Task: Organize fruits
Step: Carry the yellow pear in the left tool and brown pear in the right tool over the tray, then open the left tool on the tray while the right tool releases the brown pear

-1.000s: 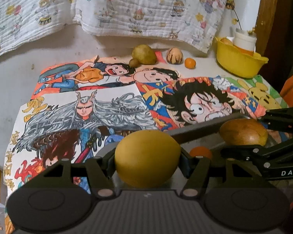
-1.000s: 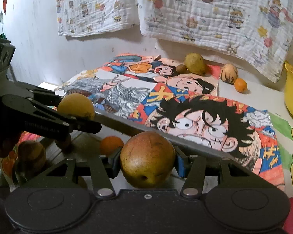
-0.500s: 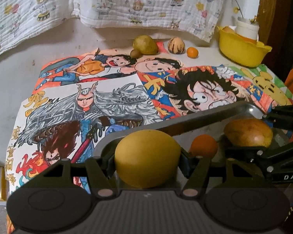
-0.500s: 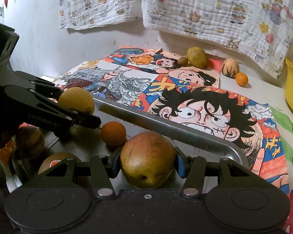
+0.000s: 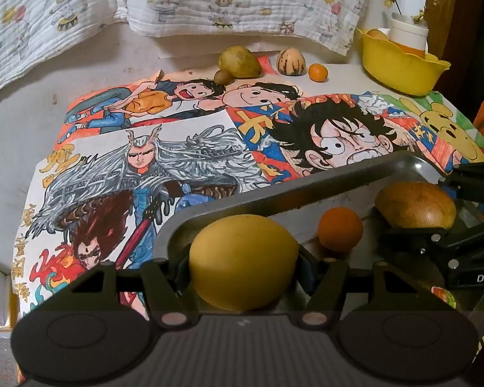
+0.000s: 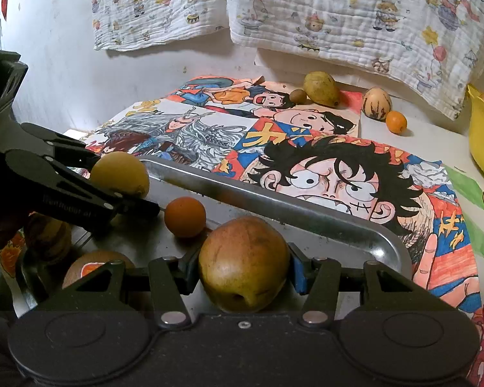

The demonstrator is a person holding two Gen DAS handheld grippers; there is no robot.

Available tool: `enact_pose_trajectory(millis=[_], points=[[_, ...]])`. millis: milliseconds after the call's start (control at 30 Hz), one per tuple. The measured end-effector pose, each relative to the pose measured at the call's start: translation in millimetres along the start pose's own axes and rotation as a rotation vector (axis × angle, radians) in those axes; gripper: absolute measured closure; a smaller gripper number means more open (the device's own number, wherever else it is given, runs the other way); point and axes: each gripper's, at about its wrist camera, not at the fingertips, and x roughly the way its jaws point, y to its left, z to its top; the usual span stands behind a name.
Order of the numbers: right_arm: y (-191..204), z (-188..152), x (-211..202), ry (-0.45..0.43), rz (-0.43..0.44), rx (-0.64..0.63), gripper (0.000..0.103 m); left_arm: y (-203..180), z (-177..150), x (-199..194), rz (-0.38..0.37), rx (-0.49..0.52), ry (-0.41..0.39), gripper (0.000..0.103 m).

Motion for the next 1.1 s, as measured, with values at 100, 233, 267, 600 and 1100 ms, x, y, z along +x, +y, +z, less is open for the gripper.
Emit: enact_pose_trajectory(millis=[100, 233, 267, 600, 1100], points=[[-0.6, -0.6, -0.2, 0.001, 0.002, 0.003, 0.047, 0.3, -0.4, -0.6, -0.001, -0.002, 0.003, 0.035], [-2.5, -1.9, -1.1, 0.002, 0.008, 0.018, 0.047, 2.0, -1.1, -4.1, -0.019, -0.024, 0.004, 0.03], [-3.4, -2.1, -1.3, 0.003, 0.01, 0.026, 0.047, 2.8, -1.5, -5.6, -0.027, -0.032, 0.005, 0.029], [-6.1, -3.9, -23.2, -0.036, 0.018, 0.086, 0.035, 4.3, -13.9, -34.8, -0.023, -0.068, -0.054, 0.014], [23.9, -15.0, -81.0, -0.132, 0.059, 0.007, 0.002, 4.5, -63.2, -99.0, -0.017, -0.047, -0.165, 0.001]])
